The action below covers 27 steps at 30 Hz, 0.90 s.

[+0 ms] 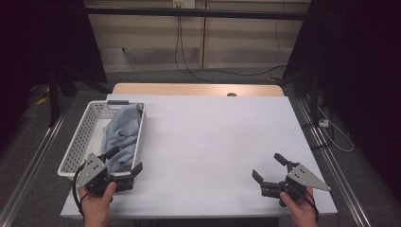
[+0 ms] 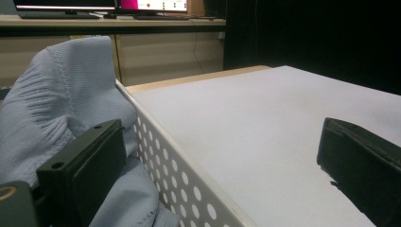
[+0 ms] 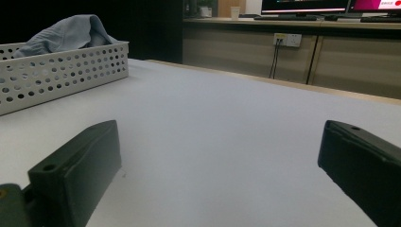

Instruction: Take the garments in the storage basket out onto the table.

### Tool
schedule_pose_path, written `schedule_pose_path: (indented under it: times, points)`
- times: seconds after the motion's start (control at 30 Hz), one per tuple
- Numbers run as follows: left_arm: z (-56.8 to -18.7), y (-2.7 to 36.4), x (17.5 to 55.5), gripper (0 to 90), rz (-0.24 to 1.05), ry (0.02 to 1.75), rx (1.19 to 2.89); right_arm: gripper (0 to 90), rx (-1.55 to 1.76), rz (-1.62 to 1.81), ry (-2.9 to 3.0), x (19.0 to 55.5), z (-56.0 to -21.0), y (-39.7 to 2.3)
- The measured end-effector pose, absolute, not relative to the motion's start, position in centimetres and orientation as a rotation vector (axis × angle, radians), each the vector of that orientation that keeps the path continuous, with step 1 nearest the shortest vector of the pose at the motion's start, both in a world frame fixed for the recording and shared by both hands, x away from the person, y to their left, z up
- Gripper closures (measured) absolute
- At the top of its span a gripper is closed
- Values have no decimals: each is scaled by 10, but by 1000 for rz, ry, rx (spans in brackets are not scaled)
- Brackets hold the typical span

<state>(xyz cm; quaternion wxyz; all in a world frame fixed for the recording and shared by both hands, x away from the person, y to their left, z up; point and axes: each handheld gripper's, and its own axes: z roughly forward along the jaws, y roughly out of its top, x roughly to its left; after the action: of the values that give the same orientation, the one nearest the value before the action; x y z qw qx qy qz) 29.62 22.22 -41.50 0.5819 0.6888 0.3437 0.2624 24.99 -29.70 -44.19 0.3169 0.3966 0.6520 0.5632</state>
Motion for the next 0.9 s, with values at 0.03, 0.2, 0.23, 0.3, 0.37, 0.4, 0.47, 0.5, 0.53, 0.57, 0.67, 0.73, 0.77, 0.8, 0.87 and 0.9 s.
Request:
schedule_pose_path:
  times: [0.03, 0.2, 0.23, 0.3, 0.37, 0.4, 0.47, 0.5, 0.53, 0.57, 0.67, 0.73, 0.77, 0.8, 0.87, 0.9]
  points:
    - [-415, 222, 296, 24, 609, 806, 1611, 0, 1040, 1482, 1718, 250, -442, -297]
    - [-415, 222, 296, 24, 606, 804, 1618, 0, 1039, 1484, 1718, 250, -441, -297]
    - [-415, 222, 296, 24, 603, 805, 1614, 0, 1036, 1482, 1718, 249, -441, -297]
    - [-415, 222, 297, 24, 602, 809, 1613, 0, 1036, 1482, 1719, 249, -441, -297]
    - [-414, 222, 298, 24, 595, 812, 1613, 0, 1037, 1481, 1720, 249, -442, -298]
    - [-414, 222, 298, 24, 599, 809, 1617, 0, 1037, 1481, 1720, 249, -442, -298]
    - [-414, 223, 299, 24, 597, 809, 1621, 0, 1037, 1482, 1718, 249, -442, -298]
    - [-414, 223, 299, 24, 593, 808, 1626, 0, 1039, 1485, 1714, 249, -441, -299]
    - [-413, 223, 300, 24, 593, 809, 1630, 0, 1039, 1485, 1714, 249, -441, -299]
    - [-412, 224, 300, 24, 597, 806, 1635, 0, 1041, 1485, 1713, 249, -441, -299]
    - [-409, 225, 300, 24, 590, 808, 1631, 0, 1037, 1482, 1715, 249, -441, -298]
    - [-406, 226, 302, 24, 587, 805, 1631, 0, 1037, 1484, 1716, 249, -441, -298]
    - [-402, 226, 303, 24, 591, 806, 1637, 0, 1038, 1484, 1714, 249, -442, -298]
    - [-402, 226, 303, 24, 591, 806, 1637, 0, 1038, 1484, 1715, 249, -442, -299]
    - [-400, 225, 307, 24, 582, 809, 1637, 0, 1040, 1486, 1715, 249, -442, -299]
    - [-399, 225, 308, 24, 580, 807, 1634, 0, 1042, 1485, 1713, 249, -442, -300]
